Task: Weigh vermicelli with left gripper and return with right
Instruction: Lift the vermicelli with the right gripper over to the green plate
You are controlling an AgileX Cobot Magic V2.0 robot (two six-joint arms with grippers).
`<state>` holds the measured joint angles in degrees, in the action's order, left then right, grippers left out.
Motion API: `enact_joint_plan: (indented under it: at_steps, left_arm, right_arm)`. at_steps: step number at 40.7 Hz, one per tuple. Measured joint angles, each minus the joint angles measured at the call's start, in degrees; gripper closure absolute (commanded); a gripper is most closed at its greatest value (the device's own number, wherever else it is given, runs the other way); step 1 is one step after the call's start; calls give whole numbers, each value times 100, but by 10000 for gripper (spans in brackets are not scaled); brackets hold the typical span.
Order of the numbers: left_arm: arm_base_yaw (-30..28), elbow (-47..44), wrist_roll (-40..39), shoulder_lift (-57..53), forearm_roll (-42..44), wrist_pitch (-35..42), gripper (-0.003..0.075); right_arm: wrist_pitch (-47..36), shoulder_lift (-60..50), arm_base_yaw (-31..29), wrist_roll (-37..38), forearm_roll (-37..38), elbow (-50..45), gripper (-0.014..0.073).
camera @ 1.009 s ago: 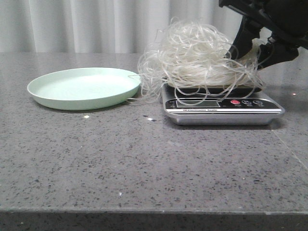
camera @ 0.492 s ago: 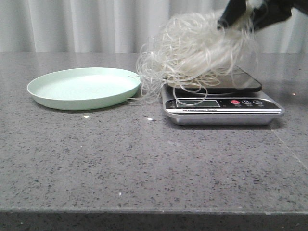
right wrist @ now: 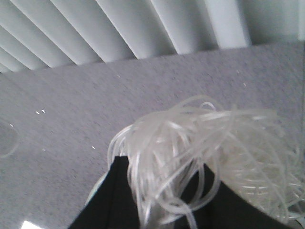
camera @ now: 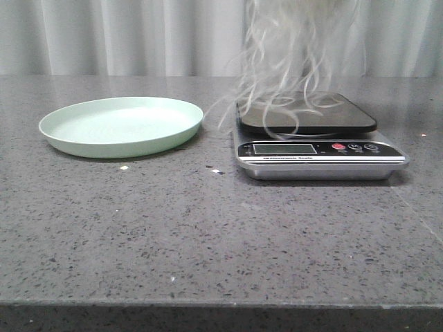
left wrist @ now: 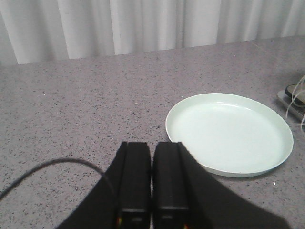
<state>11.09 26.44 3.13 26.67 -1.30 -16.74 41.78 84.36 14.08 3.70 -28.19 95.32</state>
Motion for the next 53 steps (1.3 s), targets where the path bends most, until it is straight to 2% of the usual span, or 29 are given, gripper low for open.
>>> enact_joint_plan:
  at_steps: [4, 11, 24, 35, 53]
  left_arm:
    - [0, 0, 0, 0, 0, 69, 583]
    - [0, 0, 0, 0, 0, 164, 583]
    - [0, 0, 0, 0, 0, 200, 583]
    - [0, 0, 0, 0, 0, 200, 583]
    - [0, 0, 0, 0, -12, 200, 583]
  right_arm:
    - [-110, 14, 159, 0, -88, 379, 436]
    - [-314, 232, 781, -269, -146, 927, 443]
    - [-334, 1223, 1653, -370, -219, 1027, 443]
    - [-251, 2083, 1854, -370, -219, 1027, 443]
    - [308, 2776, 2070, -370, -178, 1036, 443]
